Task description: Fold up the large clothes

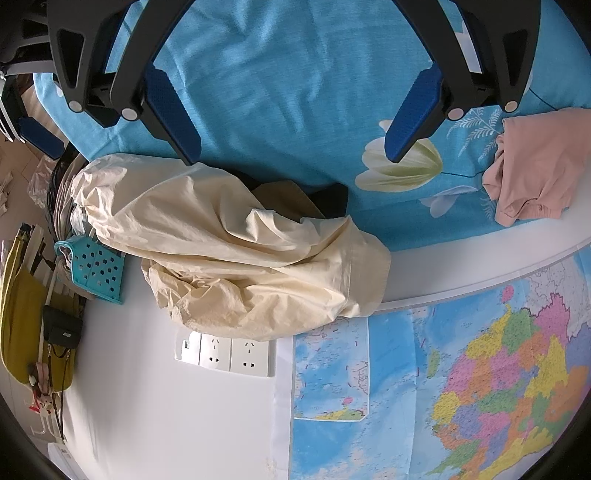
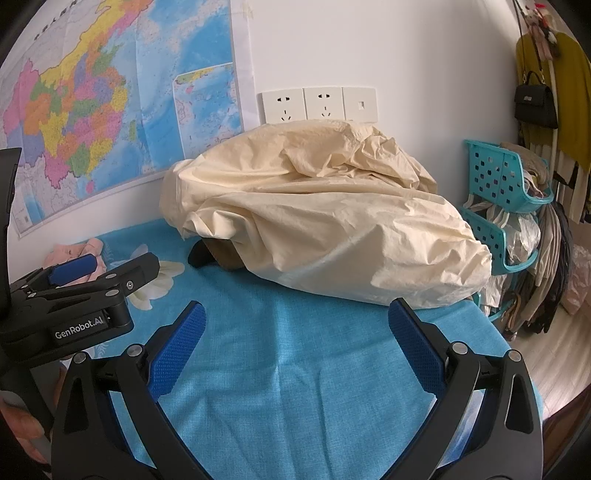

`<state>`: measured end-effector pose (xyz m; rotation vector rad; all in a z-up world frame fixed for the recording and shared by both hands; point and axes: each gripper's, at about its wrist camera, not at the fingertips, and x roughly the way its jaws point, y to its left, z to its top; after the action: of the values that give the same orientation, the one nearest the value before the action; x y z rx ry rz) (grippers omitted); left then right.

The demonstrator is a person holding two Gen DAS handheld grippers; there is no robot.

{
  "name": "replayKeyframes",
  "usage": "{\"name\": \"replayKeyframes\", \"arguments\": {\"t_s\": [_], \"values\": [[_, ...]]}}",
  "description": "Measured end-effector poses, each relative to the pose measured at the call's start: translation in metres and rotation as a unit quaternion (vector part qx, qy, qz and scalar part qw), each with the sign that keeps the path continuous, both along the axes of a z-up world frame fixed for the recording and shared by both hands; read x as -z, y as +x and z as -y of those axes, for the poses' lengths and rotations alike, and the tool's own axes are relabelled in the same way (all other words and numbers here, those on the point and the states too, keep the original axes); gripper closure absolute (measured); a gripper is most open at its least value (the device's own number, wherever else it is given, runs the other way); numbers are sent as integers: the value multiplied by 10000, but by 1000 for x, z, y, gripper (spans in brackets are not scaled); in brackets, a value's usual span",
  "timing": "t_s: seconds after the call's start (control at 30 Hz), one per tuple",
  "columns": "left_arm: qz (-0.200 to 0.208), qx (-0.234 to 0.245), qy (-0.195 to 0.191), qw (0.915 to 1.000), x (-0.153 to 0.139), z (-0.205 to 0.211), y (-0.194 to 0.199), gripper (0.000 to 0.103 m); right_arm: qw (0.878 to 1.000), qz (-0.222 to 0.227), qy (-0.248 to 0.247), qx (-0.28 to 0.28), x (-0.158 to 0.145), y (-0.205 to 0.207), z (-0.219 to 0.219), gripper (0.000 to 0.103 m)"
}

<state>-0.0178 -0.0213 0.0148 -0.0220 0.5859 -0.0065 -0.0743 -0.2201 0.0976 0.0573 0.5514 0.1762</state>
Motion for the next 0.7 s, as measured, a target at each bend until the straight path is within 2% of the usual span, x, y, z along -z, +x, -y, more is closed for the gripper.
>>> {"name": "replayKeyframes", "arguments": {"t_s": [0.7], "values": [[-24, -13, 27, 10000, 1, 6, 4, 6, 10000, 10, 4, -10, 1, 2, 0, 5]]}}
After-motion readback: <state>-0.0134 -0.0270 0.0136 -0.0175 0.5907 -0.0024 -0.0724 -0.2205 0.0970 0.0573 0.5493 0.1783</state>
